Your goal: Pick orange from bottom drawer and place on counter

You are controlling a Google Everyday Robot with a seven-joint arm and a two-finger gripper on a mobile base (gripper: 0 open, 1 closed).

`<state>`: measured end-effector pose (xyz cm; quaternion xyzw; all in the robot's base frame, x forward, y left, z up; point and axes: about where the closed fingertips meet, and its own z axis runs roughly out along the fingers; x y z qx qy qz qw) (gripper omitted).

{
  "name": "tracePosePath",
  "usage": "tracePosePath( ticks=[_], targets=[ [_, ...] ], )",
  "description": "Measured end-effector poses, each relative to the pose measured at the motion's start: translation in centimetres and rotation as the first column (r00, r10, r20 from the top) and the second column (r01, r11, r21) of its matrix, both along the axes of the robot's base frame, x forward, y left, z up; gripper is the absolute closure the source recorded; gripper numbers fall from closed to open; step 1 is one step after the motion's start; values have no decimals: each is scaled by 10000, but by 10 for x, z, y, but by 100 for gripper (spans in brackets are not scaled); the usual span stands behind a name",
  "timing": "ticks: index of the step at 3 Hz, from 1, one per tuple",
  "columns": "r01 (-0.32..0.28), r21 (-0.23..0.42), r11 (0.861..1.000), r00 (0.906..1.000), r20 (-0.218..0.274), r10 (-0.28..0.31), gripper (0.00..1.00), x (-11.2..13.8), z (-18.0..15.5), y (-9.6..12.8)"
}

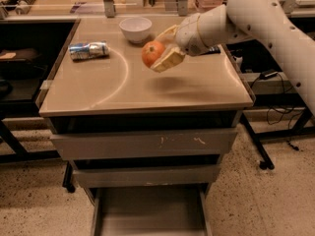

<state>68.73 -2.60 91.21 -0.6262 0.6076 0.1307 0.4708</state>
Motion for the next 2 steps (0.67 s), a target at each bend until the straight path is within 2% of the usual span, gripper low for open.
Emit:
tracePosePath(
  ticks=[1,2],
  targets=[
    [86,-597,9982,9981,-598,-122,100,-4,-26,6],
    [487,-967,9941,9946,-871,-572,100,-2,-43,-2]
  ],
)
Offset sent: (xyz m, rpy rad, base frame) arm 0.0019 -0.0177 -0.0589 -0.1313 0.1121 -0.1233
